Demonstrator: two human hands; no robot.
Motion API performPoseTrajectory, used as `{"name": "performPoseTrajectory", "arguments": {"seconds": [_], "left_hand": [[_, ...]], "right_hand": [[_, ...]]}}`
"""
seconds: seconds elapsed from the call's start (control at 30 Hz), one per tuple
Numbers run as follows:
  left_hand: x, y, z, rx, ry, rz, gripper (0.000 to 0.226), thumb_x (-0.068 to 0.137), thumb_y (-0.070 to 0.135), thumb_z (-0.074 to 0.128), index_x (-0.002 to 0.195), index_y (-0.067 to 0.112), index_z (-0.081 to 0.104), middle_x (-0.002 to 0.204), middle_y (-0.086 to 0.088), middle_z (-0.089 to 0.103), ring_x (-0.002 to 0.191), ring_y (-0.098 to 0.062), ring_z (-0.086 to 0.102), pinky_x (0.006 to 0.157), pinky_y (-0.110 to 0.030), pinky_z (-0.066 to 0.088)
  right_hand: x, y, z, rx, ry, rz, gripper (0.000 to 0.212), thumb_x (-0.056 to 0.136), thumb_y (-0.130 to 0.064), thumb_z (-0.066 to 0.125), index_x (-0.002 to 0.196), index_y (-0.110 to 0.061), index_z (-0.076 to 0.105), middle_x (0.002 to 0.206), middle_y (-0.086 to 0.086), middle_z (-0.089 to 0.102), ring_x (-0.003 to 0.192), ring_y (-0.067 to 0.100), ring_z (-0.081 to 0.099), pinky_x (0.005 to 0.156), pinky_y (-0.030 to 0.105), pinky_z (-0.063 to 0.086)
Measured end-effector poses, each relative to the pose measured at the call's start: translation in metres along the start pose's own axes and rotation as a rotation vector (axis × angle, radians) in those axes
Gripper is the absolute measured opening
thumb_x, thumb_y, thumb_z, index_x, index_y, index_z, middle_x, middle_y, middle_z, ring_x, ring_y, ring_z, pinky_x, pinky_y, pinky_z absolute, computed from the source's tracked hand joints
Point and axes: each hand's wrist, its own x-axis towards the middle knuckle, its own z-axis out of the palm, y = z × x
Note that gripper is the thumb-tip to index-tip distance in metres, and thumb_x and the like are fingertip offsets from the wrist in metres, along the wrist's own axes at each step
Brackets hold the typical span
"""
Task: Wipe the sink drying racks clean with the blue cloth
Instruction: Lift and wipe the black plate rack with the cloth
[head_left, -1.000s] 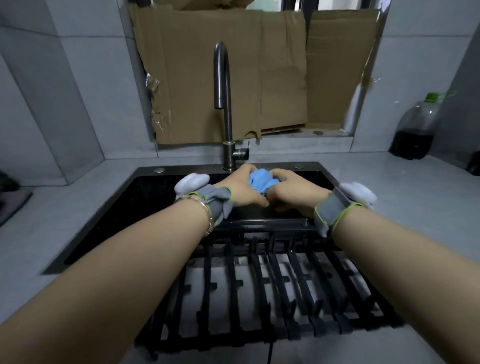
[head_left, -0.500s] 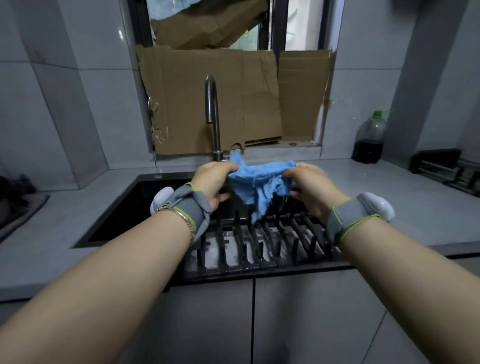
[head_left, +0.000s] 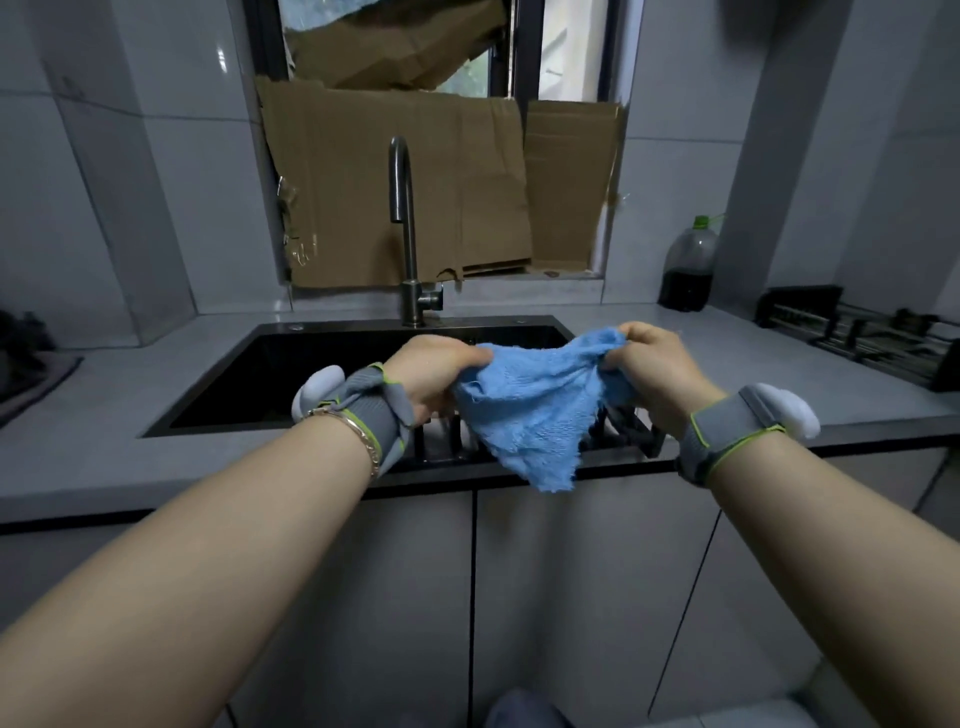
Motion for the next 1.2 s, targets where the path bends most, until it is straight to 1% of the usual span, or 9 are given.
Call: {"name": "performPoseTrajectory", "arguments": {"seconds": [0.13,0.27,0.4,0.53,0.67,0.83,0.97,1.07,1.2], "left_hand": [[-0.003,0.001,0.004,0.159,0.131,0.148,0.024,0.087,0.012,0.064,0.064,0.015,0.056,0.066,-0.001,0.053,0.059,-0.008,0.053,0.048,-0.015,0.040],[-0.007,-0.003,0.007,0.858,0.245,0.238,0.017,0.086,0.027,0.064,0.073,0.017,0.061,0.085,-0.006,0.063,0.089,-0.024,0.057,0.070,-0.027,0.039],[-0.013,-0.004,0.019,1.160,0.363,0.281,0.017,0.091,0.038,0.057,0.091,0.024,0.066,0.112,-0.007,0.055,0.114,-0.031,0.046,0.090,-0.037,0.033],[-0.013,-0.014,0.024,0.747,0.086,0.234,0.030,0.093,0.026,0.055,0.065,0.016,0.047,0.072,-0.002,0.053,0.071,-0.019,0.053,0.056,-0.025,0.037],[-0.014,-0.025,0.026,0.582,0.022,0.197,0.033,0.094,0.024,0.053,0.064,0.016,0.042,0.064,0.002,0.046,0.055,-0.010,0.041,0.039,-0.011,0.032],[-0.014,-0.015,0.032,0.566,0.157,0.528,0.020,0.094,0.020,0.053,0.076,0.015,0.045,0.068,0.007,0.045,0.060,-0.004,0.040,0.057,-0.026,0.026],[-0.001,-0.001,0.028,0.431,0.255,0.502,0.013,0.096,0.020,0.050,0.087,0.012,0.045,0.072,0.007,0.043,0.064,-0.008,0.041,0.060,-0.025,0.026],[0.015,0.004,0.022,0.272,0.297,0.454,0.018,0.096,0.018,0.050,0.078,0.019,0.044,0.074,0.004,0.046,0.074,-0.015,0.045,0.062,-0.026,0.035],[0.021,0.028,0.020,0.211,0.331,0.574,0.028,0.095,0.012,0.051,0.071,0.025,0.040,0.069,0.005,0.045,0.063,-0.010,0.043,0.058,-0.022,0.038]], "right_hand": [[-0.008,0.018,-0.018,-0.218,0.001,-0.023,0.030,0.078,0.013,0.055,0.062,-0.010,0.044,0.057,0.005,0.044,0.047,0.014,0.039,0.034,0.015,0.034],[-0.012,0.036,-0.031,-0.418,0.003,-0.029,0.031,0.076,0.001,0.067,0.060,-0.013,0.044,0.057,0.004,0.045,0.055,0.016,0.041,0.045,0.021,0.035],[-0.014,0.048,-0.032,-0.305,0.051,-0.047,0.032,0.076,0.003,0.064,0.061,-0.013,0.041,0.060,0.006,0.047,0.056,0.018,0.042,0.049,0.027,0.035],[-0.020,0.055,-0.024,-0.060,0.085,-0.025,0.031,0.080,0.003,0.058,0.060,-0.013,0.041,0.058,0.006,0.043,0.050,0.015,0.038,0.033,0.016,0.030],[-0.021,0.057,-0.018,0.260,0.083,0.060,0.022,0.081,0.001,0.051,0.067,-0.014,0.045,0.062,0.005,0.047,0.054,0.017,0.044,0.042,0.017,0.035],[-0.014,0.056,-0.014,0.581,0.073,0.100,0.018,0.084,0.002,0.044,0.076,-0.013,0.045,0.071,0.009,0.051,0.064,0.021,0.053,0.060,0.031,0.042],[-0.007,0.058,0.000,0.558,0.008,0.141,0.010,0.087,-0.003,0.046,0.093,-0.010,0.050,0.089,0.015,0.057,0.079,0.027,0.056,0.072,0.037,0.047],[-0.003,0.056,0.011,0.587,-0.009,0.147,0.010,0.092,-0.008,0.045,0.087,-0.013,0.052,0.086,0.011,0.059,0.076,0.024,0.057,0.073,0.038,0.047],[-0.003,0.029,0.023,0.694,-0.022,0.076,0.018,0.098,-0.016,0.041,0.087,-0.012,0.055,0.081,0.009,0.063,0.074,0.022,0.061,0.074,0.038,0.048]]}}
